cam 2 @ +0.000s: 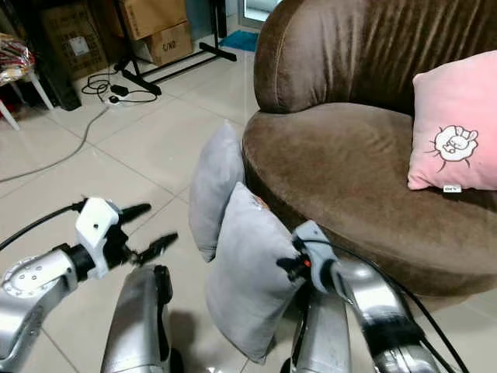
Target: Move the pillow to the sofa from floor
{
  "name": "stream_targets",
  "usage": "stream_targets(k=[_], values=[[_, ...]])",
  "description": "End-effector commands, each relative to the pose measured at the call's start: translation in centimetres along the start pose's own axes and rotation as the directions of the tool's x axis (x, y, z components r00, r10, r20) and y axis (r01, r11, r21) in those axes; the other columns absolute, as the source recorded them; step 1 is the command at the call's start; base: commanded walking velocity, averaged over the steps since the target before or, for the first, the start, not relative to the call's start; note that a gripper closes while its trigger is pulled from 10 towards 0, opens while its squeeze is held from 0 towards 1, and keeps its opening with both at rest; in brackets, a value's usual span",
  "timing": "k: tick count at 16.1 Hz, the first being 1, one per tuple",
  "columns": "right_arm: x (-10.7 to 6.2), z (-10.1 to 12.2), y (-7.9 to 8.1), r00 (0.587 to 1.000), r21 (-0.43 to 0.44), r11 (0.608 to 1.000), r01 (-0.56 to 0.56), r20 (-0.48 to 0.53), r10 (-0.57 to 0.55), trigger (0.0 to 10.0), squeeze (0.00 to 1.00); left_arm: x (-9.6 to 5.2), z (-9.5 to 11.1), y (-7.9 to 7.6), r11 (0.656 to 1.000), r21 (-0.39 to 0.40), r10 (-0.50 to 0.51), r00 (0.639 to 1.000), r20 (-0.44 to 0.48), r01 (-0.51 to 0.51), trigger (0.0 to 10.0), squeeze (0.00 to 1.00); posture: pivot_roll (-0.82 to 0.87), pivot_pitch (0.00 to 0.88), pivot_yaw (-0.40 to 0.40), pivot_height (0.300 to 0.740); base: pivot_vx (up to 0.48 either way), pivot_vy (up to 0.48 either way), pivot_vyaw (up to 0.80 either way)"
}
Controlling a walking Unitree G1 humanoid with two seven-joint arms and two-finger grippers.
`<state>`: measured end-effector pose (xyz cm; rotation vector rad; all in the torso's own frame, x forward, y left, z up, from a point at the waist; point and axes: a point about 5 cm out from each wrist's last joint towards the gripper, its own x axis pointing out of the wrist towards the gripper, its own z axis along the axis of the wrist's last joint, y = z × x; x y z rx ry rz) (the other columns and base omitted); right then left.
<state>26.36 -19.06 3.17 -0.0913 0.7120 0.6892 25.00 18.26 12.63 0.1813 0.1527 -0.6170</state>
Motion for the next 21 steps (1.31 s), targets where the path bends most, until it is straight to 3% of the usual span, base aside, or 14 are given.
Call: stream_targets(k=[1, 2, 4, 5, 6, 7, 8, 10, 11, 12, 13, 17, 21], values=[[-0.9, 0.9, 0.4, 0.997, -0.002, 1.000, -0.028, 0.071, 0.028, 0.0, 0.00, -0.2, 1.1, 0.7, 0.996, 0.031, 0.087, 0.995, 0.047, -0.089, 10.0, 0.00, -0.03, 0.000, 0.023, 0.424, 0.000, 0.000, 0.00], [-2.0, 1.3, 1.1, 0.985, 0.010, 0.998, -0.059, 0.163, 0.057, 0.0, 0.00, -0.3, 1.4, 0.7, 0.989, 0.044, 0.136, 0.988, 0.073, -0.139, 10.0, 0.00, -0.04, 0.000, 0.025, 0.424, 0.000, 0.000, 0.00], [-4.3, 3.3, 2.5, 0.911, 0.058, 0.990, -0.132, 0.400, 0.098, 0.0, 0.00, -0.6, 1.5, 0.8, 0.970, 0.046, 0.235, 0.968, 0.092, -0.240, 10.0, 0.00, -0.05, 0.000, 0.035, 0.424, 0.000, 0.000, 0.00], [-4.9, 3.9, 2.7, 0.890, 0.064, 0.989, -0.131, 0.448, 0.089, 0.0, 0.00, -0.8, 1.6, 0.8, 0.963, 0.049, 0.258, 0.961, 0.097, -0.264, 10.0, 0.00, -0.05, 0.000, 0.036, 0.424, 0.000, 0.000, 0.00], [-5.5, 5.3, 2.7, 0.837, 0.114, 0.983, -0.144, 0.544, 0.060, 0.0, 0.00, -0.8, 1.9, 0.8, 0.962, 0.054, 0.262, 0.959, 0.108, -0.269, 10.0, 0.00, -0.05, 0.000, 0.036, 0.424, 0.000, 0.000, 0.00], [-6.3, 7.5, 2.7, 0.749, 0.183, 0.968, -0.173, 0.662, 0.009, 0.0, 0.00, -0.7, 2.4, 0.6, 0.960, 0.076, 0.260, 0.958, 0.119, -0.270, 10.0, 0.00, -0.05, 0.000, 0.035, 0.424, 0.000, 0.000, 0.00], [-6.2, 7.9, 2.9, 0.736, 0.200, 0.967, -0.161, 0.677, -0.017, 0.0, 0.00, -0.6, 2.5, 0.5, 0.958, 0.085, 0.264, 0.957, 0.123, -0.275, 10.0, 0.00, -0.06, 0.000, 0.035, 0.424, 0.000, 0.000, 0.00], [-5.1, 7.4, 3.0, 0.764, 0.185, 0.982, -0.033, 0.638, -0.095, 0.0, 0.00, -0.3, 2.5, 0.4, 0.953, 0.090, 0.278, 0.952, 0.127, -0.290, 10.0, 0.00, -0.05, 0.000, 0.028, 0.424, 0.000, 0.000, 0.00], [-4.7, 7.2, 2.9, 0.778, 0.215, 0.976, 0.039, 0.607, -0.164, 6.1, 0.00, -0.3, 2.5, 0.4, 0.950, 0.094, 0.285, 0.950, 0.127, -0.298, 10.0, 0.00, -0.05, 0.000, 0.028, 0.424, 0.000, 0.000, 0.00], [-4.3, 8.1, 3.5, 0.730, 0.310, 0.949, 0.058, 0.635, -0.252, 10.0, 0.00, -0.4, 2.7, 0.5, 0.938, 0.112, 0.310, 0.940, 0.142, -0.327, 10.0, 0.00, -0.05, 0.000, 0.025, 0.424, 0.000, 0.000, 0.00], [-4.3, 8.2, 3.6, 0.734, 0.326, 0.943, 0.063, 0.626, -0.265, 10.0, 0.00, -0.4, 2.8, 0.6, 0.936, 0.114, 0.315, 0.938, 0.145, -0.332, 10.0, 0.00, -0.05, 0.000, 0.025, 0.424, 0.000, 0.000, 0.00], [-4.4, 9.6, 5.4, 0.667, 0.303, 0.952, 0.048, 0.700, -0.256, 10.0, 0.00, -0.3, 3.4, 0.7, 0.896, 0.141, 0.393, 0.900, 0.188, -0.421, 10.0, 0.00, -0.04, 0.000, 0.015, 0.454, 0.000, 0.000, 0.00], [-4.6, 10.1, 5.5, 0.660, 0.274, 0.958, 0.088, 0.704, -0.262, 10.0, 0.00, 0.0, 3.4, 0.5, 0.890, 0.138, 0.407, 0.893, 0.191, -0.435, 10.0, 0.00, -0.04, 0.000, 0.013, 0.499, 0.000, 0.000, 0.00]])
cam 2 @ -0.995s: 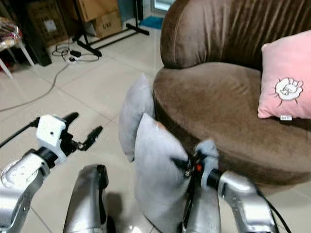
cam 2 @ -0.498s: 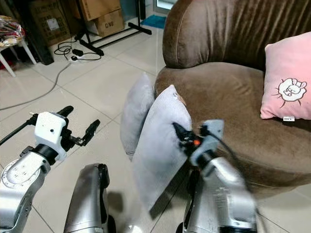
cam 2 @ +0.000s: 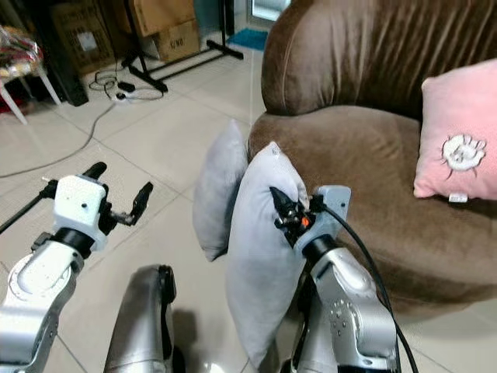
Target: Move the pillow to the sofa from floor
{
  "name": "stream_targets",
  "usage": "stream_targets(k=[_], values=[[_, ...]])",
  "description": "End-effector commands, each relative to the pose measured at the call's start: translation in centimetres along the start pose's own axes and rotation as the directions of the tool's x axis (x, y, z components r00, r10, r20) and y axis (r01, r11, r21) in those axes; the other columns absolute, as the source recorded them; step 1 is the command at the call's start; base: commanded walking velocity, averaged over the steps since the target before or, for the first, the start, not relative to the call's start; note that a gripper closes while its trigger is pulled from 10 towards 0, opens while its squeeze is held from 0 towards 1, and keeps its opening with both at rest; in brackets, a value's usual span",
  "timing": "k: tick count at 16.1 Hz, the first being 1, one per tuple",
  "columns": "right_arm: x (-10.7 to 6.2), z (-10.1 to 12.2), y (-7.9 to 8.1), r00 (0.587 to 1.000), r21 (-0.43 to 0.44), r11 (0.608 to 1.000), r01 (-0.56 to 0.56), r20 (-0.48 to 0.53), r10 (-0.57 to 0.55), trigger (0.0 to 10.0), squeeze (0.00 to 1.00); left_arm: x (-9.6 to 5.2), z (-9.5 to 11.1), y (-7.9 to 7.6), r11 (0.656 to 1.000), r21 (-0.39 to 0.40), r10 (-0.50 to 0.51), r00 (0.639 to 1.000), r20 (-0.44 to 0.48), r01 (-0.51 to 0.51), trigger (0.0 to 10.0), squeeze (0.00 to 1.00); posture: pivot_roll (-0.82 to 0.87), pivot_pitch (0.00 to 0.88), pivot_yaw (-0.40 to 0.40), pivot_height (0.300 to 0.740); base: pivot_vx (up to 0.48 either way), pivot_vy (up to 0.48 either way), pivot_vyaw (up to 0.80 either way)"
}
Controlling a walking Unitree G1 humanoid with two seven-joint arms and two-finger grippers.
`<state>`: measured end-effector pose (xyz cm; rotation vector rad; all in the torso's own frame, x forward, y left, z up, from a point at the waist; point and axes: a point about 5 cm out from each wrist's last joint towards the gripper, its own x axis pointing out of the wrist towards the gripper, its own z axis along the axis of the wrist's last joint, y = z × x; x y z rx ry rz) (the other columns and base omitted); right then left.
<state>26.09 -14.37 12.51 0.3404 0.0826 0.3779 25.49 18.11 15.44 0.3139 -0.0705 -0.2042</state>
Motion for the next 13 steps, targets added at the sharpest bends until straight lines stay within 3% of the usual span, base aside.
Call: stream_targets(k=[1, 13], values=[[0.1, 2.0, 0.7, 0.995, -0.050, 0.998, -0.022, 0.095, 0.026, 10.0, 0.00, 0.2, 0.6, -0.1, 1.000, 0.017, 0.008, 1.000, 0.025, -0.009, 10.0, 0.00, -0.04, 0.000, 0.012, 0.509, 0.000, 0.000, 0.00], [1.0, 4.2, 0.9, 0.986, -0.078, 0.997, -0.006, 0.165, 0.019, 10.0, 0.00, 0.6, 0.6, -0.2, 1.000, 0.007, 0.027, 0.999, 0.027, -0.027, 10.0, 0.00, -0.04, 0.000, 0.008, 0.629, 0.000, 0.000, 0.00]])
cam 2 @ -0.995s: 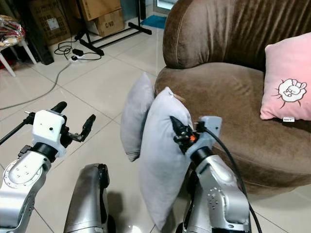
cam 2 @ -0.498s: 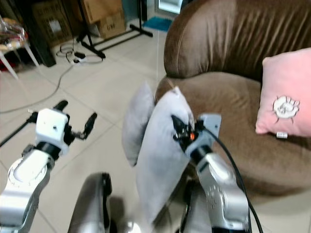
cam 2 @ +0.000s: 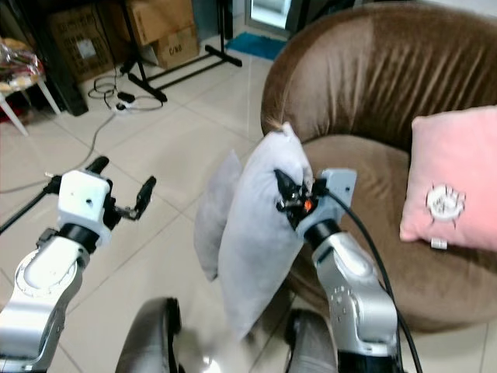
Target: Move the pillow to the sofa from floor
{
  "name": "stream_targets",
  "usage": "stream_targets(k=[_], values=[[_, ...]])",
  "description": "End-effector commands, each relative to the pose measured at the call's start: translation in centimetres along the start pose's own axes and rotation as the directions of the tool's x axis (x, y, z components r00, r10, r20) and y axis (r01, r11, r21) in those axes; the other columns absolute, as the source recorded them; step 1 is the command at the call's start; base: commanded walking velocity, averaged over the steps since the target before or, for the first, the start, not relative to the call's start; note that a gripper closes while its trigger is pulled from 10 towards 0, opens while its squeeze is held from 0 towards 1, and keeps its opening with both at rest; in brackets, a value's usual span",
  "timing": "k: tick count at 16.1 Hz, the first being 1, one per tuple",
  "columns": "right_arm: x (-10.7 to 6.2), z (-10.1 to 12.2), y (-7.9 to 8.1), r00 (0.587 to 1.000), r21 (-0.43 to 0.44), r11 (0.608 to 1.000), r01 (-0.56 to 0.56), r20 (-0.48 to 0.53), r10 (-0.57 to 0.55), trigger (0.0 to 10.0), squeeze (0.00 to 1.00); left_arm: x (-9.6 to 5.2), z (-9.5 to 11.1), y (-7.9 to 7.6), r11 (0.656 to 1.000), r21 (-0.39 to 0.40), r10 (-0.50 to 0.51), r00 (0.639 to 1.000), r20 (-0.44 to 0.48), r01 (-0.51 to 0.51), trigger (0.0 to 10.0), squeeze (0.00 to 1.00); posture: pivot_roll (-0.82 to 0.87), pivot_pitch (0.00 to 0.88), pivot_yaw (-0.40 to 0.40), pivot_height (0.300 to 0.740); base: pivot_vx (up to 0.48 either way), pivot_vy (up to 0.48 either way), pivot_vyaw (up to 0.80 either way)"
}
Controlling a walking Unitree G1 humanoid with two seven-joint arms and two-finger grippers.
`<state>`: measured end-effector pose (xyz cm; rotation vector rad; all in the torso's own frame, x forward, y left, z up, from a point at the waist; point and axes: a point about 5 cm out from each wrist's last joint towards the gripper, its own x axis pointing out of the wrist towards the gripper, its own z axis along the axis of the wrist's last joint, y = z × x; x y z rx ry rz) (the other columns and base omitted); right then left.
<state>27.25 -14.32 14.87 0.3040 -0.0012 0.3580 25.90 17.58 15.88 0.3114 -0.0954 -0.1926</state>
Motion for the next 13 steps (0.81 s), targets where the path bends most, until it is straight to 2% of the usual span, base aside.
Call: stream_targets(k=[1, 11, 13], values=[[0.13, 1.87, 0.40, 0.996, -0.027, 0.999, -0.018, 0.090, 0.020, 10.0, 0.00, 0.06, 0.01, 0.08, 1.000, 0.006, 0.014, 1.000, 0.003, -0.014, 10.0, 0.00, -0.04, 0.000, 0.008, 0.639, 0.000, 0.000, 0.00], [0.61, 2.02, 0.60, 0.995, -0.024, 1.000, -0.019, 0.094, 0.021, 10.0, 0.00, 0.35, 0.00, 0.26, 1.000, 0.007, 0.024, 1.000, 0.004, -0.024, 10.0, 0.00, -0.04, 0.000, 0.009, 0.740, 0.000, 0.000, 0.00], [0.63, 2.01, 0.58, 0.995, -0.024, 1.000, -0.015, 0.095, 0.017, 10.0, 0.00, 0.40, 0.02, 0.29, 1.000, 0.007, 0.025, 1.000, 0.006, -0.025, 10.0, 0.00, -0.04, 0.000, 0.011, 0.740, 0.000, 0.000, 0.00]])
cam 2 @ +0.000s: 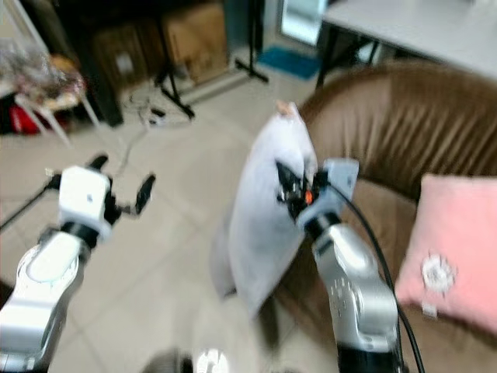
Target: Move the pillow to the sofa from floor
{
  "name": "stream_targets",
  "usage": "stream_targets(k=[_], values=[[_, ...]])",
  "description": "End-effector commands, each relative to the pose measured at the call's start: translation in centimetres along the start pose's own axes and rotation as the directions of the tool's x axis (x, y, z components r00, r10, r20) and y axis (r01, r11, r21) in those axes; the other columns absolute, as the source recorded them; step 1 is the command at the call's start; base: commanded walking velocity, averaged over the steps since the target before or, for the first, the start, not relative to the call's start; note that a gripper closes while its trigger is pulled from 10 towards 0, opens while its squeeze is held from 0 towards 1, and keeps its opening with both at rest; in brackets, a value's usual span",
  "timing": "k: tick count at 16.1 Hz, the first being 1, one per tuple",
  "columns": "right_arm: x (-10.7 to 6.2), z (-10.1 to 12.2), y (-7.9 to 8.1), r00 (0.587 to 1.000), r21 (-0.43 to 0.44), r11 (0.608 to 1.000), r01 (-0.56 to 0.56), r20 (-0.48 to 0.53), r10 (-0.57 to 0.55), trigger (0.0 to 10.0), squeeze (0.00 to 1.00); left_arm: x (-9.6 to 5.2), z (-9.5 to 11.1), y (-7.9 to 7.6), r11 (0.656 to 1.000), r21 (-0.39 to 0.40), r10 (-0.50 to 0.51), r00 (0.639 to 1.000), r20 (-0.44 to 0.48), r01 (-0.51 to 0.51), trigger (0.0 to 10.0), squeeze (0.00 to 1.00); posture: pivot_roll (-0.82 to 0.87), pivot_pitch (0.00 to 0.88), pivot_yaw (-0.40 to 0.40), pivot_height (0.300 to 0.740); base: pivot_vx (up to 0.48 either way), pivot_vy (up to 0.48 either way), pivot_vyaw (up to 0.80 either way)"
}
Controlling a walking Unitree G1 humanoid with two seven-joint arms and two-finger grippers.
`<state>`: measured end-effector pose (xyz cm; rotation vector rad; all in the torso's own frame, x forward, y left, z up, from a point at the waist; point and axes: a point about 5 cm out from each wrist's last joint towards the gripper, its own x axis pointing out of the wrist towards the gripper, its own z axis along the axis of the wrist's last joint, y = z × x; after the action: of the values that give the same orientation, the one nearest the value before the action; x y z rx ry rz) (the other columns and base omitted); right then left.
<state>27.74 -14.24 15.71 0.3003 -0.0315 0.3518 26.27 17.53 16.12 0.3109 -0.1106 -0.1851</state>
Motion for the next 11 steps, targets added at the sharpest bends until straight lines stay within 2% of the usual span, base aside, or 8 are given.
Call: stream_targets(k=[1, 7, 11], values=[[0.15, 1.19, 0.40, 0.998, -0.015, 1.000, -0.015, 0.066, 0.016, 10.0, 0.00, 0.06, -0.16, 0.21, 1.000, 0.007, 0.016, 1.000, -0.007, -0.016, 10.0, 0.00, -0.04, 0.000, 0.011, 0.740, 0.000, 0.000, 0.00], [0.17, 0.99, 0.33, 0.998, -0.015, 1.000, -0.004, 0.061, 0.005, 10.0, 0.00, 0.15, -0.11, 0.24, 1.000, 0.010, 0.014, 1.000, -0.005, -0.014, 10.0, 0.00, -0.04, 0.000, 0.013, 0.740, 0.000, 0.000, 0.00], [0.58, 0.40, -0.38, 0.996, -0.023, 0.996, 0.082, 0.028, -0.081, 10.0, 0.00, 0.23, 0.06, 0.42, 1.000, 0.003, 0.031, 1.000, 0.005, -0.031, 10.0, 0.00, -0.04, 0.000, 0.017, 0.740, 0.000, 0.000, 0.00]])
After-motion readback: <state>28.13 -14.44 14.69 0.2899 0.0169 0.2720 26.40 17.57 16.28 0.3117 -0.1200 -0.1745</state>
